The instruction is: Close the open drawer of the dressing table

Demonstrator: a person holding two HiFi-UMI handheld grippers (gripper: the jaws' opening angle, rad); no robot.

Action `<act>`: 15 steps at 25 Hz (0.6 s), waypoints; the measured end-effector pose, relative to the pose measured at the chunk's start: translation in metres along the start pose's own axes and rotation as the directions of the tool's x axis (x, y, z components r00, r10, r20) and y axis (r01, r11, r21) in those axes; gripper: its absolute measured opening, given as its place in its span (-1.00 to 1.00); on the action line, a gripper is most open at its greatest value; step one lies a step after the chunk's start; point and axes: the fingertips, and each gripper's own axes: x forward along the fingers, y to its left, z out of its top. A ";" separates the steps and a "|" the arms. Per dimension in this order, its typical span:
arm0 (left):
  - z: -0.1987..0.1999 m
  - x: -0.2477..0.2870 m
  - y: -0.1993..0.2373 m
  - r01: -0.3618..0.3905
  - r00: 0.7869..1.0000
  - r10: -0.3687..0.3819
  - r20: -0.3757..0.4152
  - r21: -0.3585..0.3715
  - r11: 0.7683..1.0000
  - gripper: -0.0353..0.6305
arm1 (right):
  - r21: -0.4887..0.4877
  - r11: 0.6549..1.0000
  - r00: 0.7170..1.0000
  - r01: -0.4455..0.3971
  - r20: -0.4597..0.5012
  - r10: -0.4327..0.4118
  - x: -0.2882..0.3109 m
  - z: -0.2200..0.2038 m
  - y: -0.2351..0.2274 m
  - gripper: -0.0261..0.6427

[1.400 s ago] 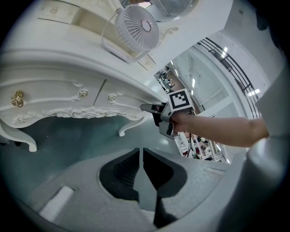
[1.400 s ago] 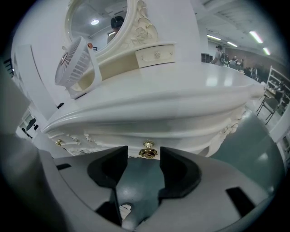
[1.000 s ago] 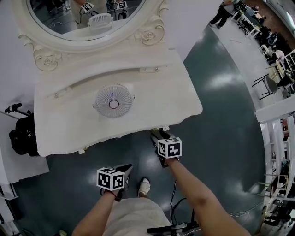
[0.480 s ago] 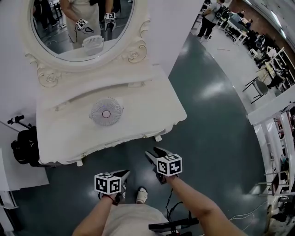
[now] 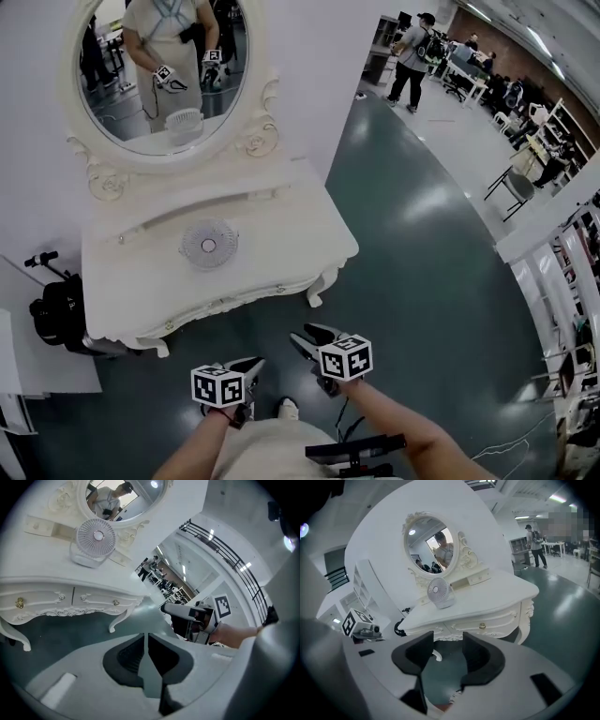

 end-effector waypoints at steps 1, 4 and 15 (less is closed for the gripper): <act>-0.001 -0.002 -0.006 0.004 1.000 -0.004 0.006 0.006 1.000 -0.86 | 0.010 1.000 1.000 -0.011 0.003 0.011 -0.006 -0.002 0.003 -0.34; -0.003 -0.010 -0.022 0.019 1.000 -0.019 0.024 0.025 1.000 -0.86 | 0.029 0.998 0.998 -0.062 -0.010 0.062 -0.023 -0.007 0.014 -0.44; 0.006 -0.069 -0.068 0.045 0.985 -0.061 0.161 0.099 0.994 -0.86 | 0.014 0.951 0.951 -0.310 0.007 0.310 -0.094 0.009 0.082 -0.86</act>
